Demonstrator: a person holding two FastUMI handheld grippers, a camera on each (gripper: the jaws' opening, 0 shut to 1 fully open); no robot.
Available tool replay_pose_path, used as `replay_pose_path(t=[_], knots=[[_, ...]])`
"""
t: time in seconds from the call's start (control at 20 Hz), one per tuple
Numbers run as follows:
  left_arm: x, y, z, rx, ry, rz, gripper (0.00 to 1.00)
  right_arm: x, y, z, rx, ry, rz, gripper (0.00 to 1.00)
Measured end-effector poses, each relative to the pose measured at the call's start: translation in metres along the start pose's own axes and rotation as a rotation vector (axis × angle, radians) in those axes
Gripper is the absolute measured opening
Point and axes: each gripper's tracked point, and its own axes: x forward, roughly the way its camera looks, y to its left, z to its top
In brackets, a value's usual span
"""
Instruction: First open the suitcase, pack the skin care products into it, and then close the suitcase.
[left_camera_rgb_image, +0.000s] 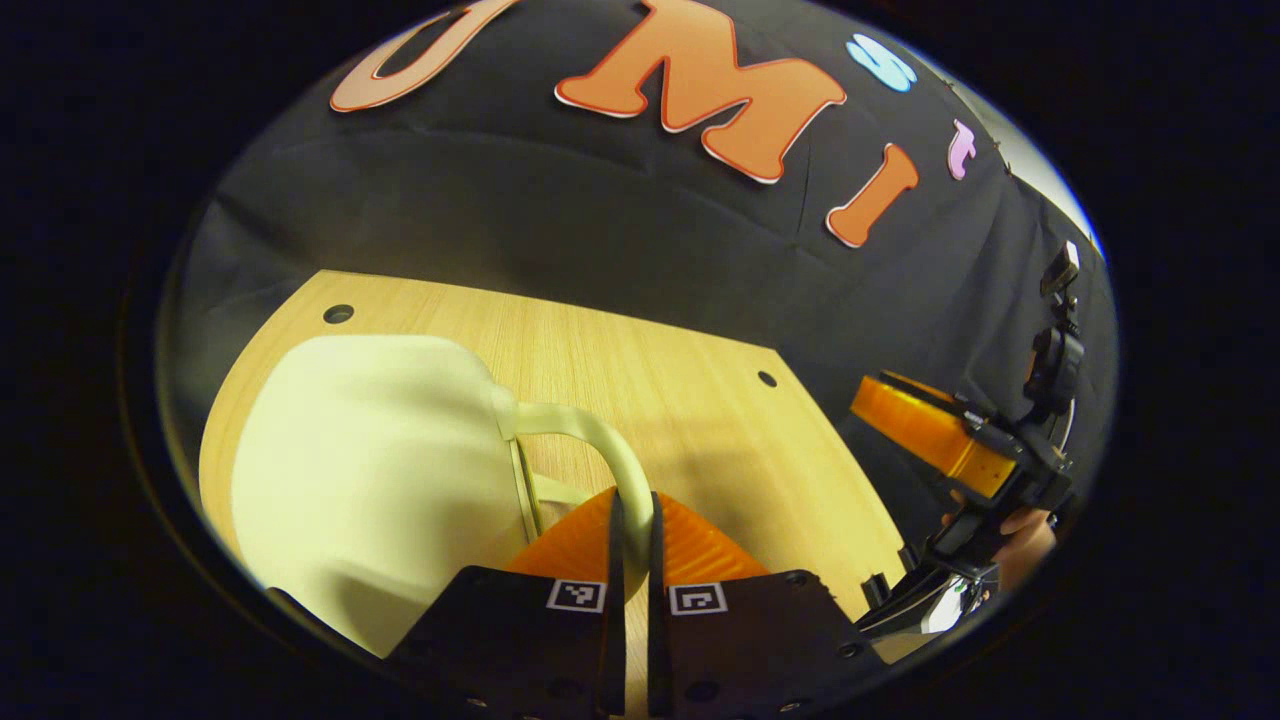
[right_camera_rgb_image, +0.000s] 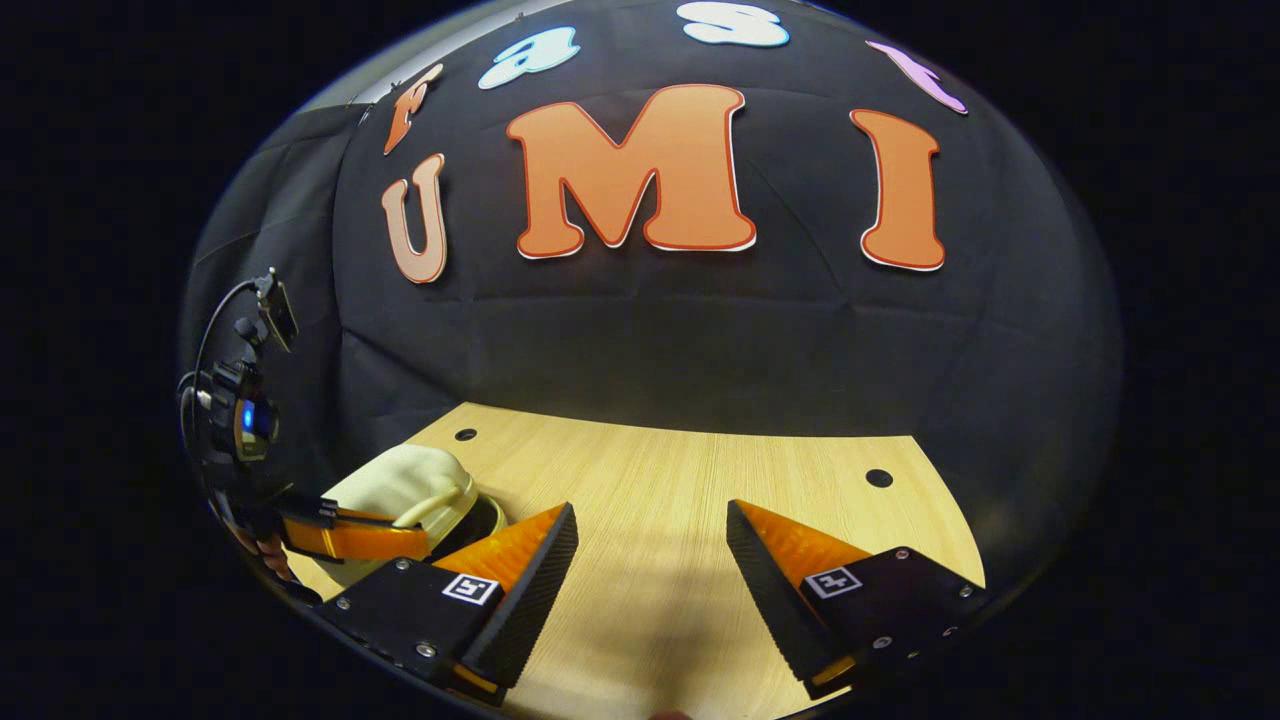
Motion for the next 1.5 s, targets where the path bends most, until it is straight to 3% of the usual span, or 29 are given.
replay_pose_path(t=[0.25,0.6,0.75,0.8,0.9,1.0,1.15,1.25,1.3,1.5], knots=[[0.015,0.003,-0.018,0.11,0.082,0.088,0.09,0.001,-0.009,-0.008,-0.011,0.021,0.0,0.95],[0.019,-0.008,-0.022,0.123,0.076,0.097,0.34,0.002,-0.016,-0.007,-0.018,0.009,-0.005,0.95],[0.01,-0.013,-0.009,0.134,0.014,0.1,0.37,0.001,-0.015,0.002,-0.007,-0.016,0.0,0.95],[0.01,-0.013,-0.003,0.142,-0.013,0.105,0.5,0.0,-0.014,0.007,-0.009,-0.032,-0.001,0.95],[0.006,-0.009,0.012,0.164,-0.046,0.15,0.63,-0.003,-0.012,0.015,-0.021,-0.061,-0.009,0.95],[0.002,-0.009,0.022,0.178,-0.082,0.175,0.65,-0.005,-0.011,0.022,-0.031,-0.086,-0.026,0.95],[-0.005,-0.014,0.037,0.187,-0.156,0.194,0.83,-0.011,-0.003,0.034,-0.033,-0.135,-0.023,0.95],[-0.012,-0.008,0.054,0.22,-0.235,0.277,0.94,-0.014,0.001,0.041,-0.049,-0.172,-0.027,0.95],[-0.015,-0.01,0.065,0.236,-0.282,0.299,0.88,-0.014,0.001,0.04,-0.061,-0.18,-0.038,0.95],[-0.035,-0.024,0.094,0.235,-0.427,0.323,0.87,-0.02,0.012,0.051,-0.08,-0.222,-0.02,0.95]])
